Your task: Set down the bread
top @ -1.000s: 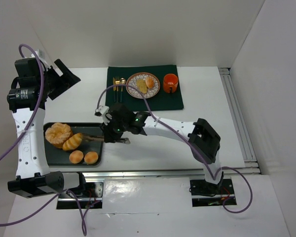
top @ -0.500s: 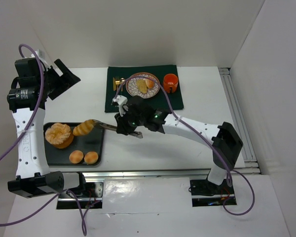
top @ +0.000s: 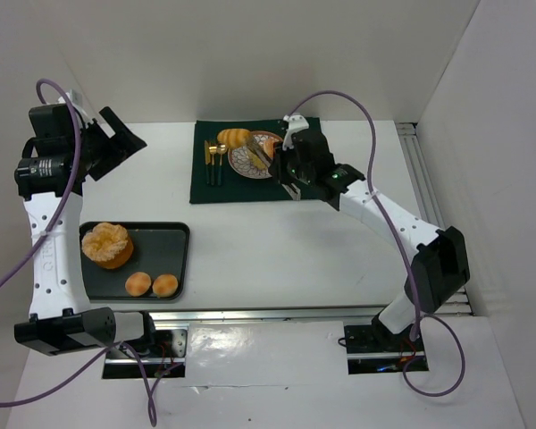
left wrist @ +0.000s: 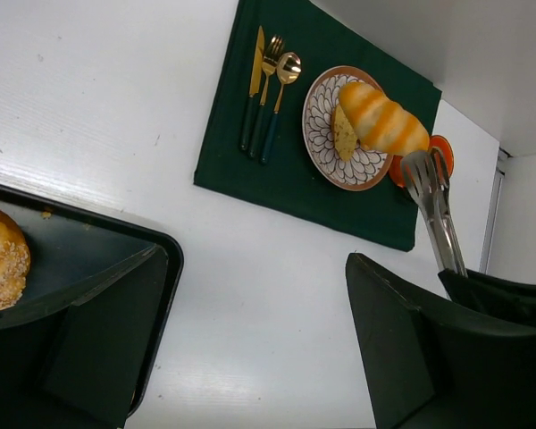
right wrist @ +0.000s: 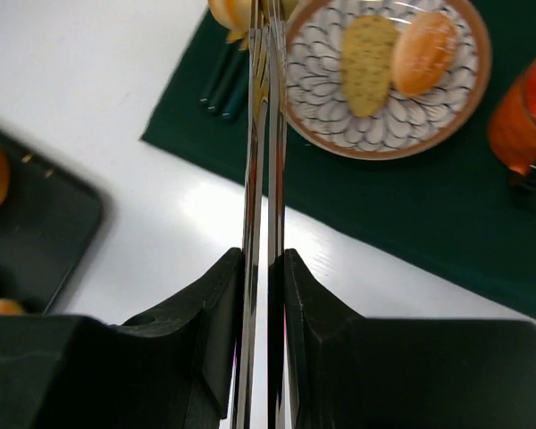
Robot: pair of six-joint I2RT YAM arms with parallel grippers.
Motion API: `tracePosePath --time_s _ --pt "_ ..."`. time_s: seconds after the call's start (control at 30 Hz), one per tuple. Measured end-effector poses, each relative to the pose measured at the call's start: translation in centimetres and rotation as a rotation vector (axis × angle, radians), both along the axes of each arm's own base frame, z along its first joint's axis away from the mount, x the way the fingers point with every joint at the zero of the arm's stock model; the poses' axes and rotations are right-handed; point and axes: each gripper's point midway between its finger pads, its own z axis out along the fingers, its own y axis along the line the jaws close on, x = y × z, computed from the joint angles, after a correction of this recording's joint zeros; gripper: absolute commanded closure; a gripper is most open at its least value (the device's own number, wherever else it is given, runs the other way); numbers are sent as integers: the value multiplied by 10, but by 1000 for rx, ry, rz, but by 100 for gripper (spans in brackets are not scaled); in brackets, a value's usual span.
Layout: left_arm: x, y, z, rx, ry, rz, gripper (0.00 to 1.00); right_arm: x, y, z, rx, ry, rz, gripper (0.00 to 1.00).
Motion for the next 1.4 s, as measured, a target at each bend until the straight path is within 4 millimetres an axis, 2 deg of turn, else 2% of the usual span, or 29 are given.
tracePosePath --time_s 0.07,0.2,0.3,0.43,0.53,0.63,0.7,0.73,0.77,1.07,1.2,1.33,1.4 --pt "1 0 -1 0 4 1 5 12 -10 -7 -6 14 -53 100" --pt "1 1 -2 2 5 6 5 28 -16 -33 -20 56 -108 100" --pt "1 1 -4 1 11 6 5 35 -17 -53 -33 91 -131 100" --pt "2 2 -7 -1 19 6 5 41 -18 -67 -28 109 -152 100" --pt "3 2 -8 -1 22 6 5 40 -20 -72 -23 119 -164 83" --pt "3 2 -8 -2 22 6 5 40 -20 -74 -20 123 -166 63" --pt "3 2 -8 -1 22 6 5 40 -20 -75 -20 125 -166 56" --pt "3 2 -8 -1 22 6 5 39 -20 -75 -17 129 -168 48" --pt "3 2 -8 -1 22 6 5 39 -20 -75 -13 130 -171 46" --pt "5 2 -11 -4 33 6 5 37 -26 -76 -14 134 -178 44" --pt "5 2 -11 -3 33 5 5 34 -28 -63 1 112 -175 46" --pt "5 2 -12 -2 36 5 5 17 -30 -48 16 85 -154 46" --pt "4 2 -12 -1 36 5 5 1 -22 -42 18 72 -123 46"
